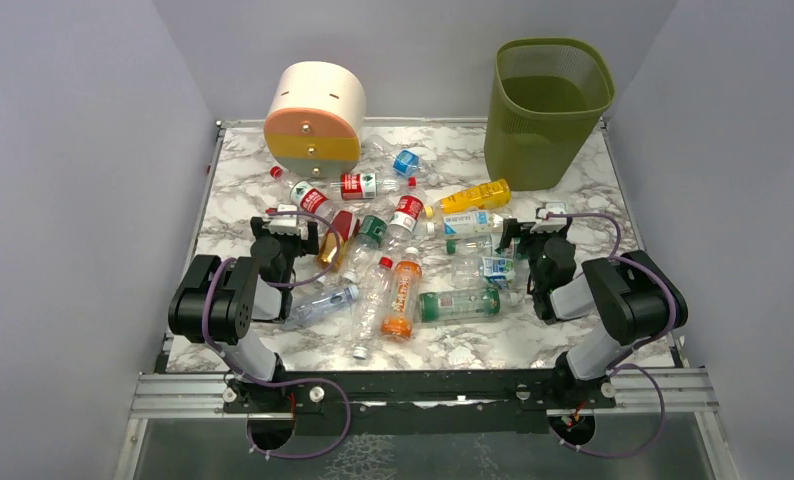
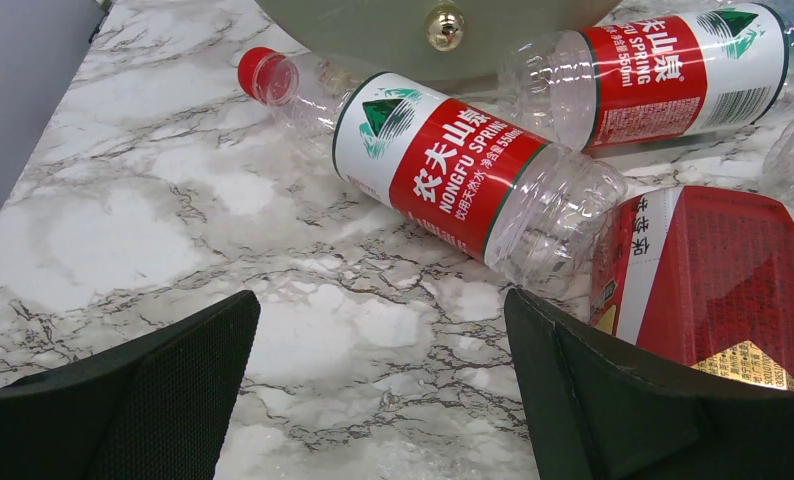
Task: Put the plastic bottles in the bin
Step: Pick up the plastic bottle at the center of the board.
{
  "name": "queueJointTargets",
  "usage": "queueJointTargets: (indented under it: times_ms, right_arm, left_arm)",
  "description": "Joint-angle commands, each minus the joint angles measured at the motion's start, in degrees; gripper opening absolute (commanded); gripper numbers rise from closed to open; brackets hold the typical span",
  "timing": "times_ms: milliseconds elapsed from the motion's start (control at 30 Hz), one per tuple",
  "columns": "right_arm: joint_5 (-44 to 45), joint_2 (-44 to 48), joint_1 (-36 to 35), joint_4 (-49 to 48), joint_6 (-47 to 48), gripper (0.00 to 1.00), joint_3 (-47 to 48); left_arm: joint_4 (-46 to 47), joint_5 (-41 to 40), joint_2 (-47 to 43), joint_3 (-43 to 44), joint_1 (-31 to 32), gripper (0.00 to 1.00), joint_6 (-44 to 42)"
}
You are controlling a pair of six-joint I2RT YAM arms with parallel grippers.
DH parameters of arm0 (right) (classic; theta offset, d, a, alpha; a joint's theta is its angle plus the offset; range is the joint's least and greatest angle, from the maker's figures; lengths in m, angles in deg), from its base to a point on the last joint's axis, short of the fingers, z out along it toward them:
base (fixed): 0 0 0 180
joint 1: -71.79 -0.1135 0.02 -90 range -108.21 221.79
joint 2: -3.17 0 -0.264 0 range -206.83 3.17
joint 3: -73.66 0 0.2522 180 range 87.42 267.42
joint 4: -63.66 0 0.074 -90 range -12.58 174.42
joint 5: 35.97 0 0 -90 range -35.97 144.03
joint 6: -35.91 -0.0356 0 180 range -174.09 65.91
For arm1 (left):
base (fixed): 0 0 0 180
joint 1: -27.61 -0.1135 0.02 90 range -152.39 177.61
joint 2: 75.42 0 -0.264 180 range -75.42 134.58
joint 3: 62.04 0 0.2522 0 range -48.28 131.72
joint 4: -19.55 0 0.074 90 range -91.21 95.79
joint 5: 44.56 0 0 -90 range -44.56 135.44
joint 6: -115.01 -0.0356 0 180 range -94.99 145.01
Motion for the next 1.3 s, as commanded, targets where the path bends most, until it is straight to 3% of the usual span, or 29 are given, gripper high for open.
queueJointTargets:
  times_ms: [0, 567, 733, 833, 967, 1267]
  right_arm:
    - [0.5, 0.2, 0.3, 0.2, -0.1, 1.0, -0.3]
    - [0.6, 0.2, 0.3, 0.2, -0.1, 1.0, -0.4]
    - [-0.5, 2.1, 0.3, -5.8, 1.2, 1.0, -4.1]
    - [-1.6, 5.4, 0.3, -4.6, 1.7, 1.0, -4.9]
    - [-5.2, 13.1, 0.3, 6.9, 3.1, 1.0, -2.7]
    - [-11.9, 29.3, 0.3, 40.5, -1.5, 1.0, 16.0]
  left_arm:
    - [0.3, 1.1, 0.2, 0.6, -0.2, 0.99, 0.0]
    - [0.4, 1.1, 0.2, 0.6, -0.2, 0.99, 0.0]
    - [0.5, 0.7, -0.1, 0.5, -0.2, 0.99, 0.2]
    - [-7.0, 0.3, -3.4, 3.0, -0.2, 0.99, 0.4]
    - [-19.9, 0.5, -9.7, 7.0, -0.2, 0.99, 0.9]
    - [-27.7, 1.9, -24.1, 10.5, 1.9, 0.99, 8.2]
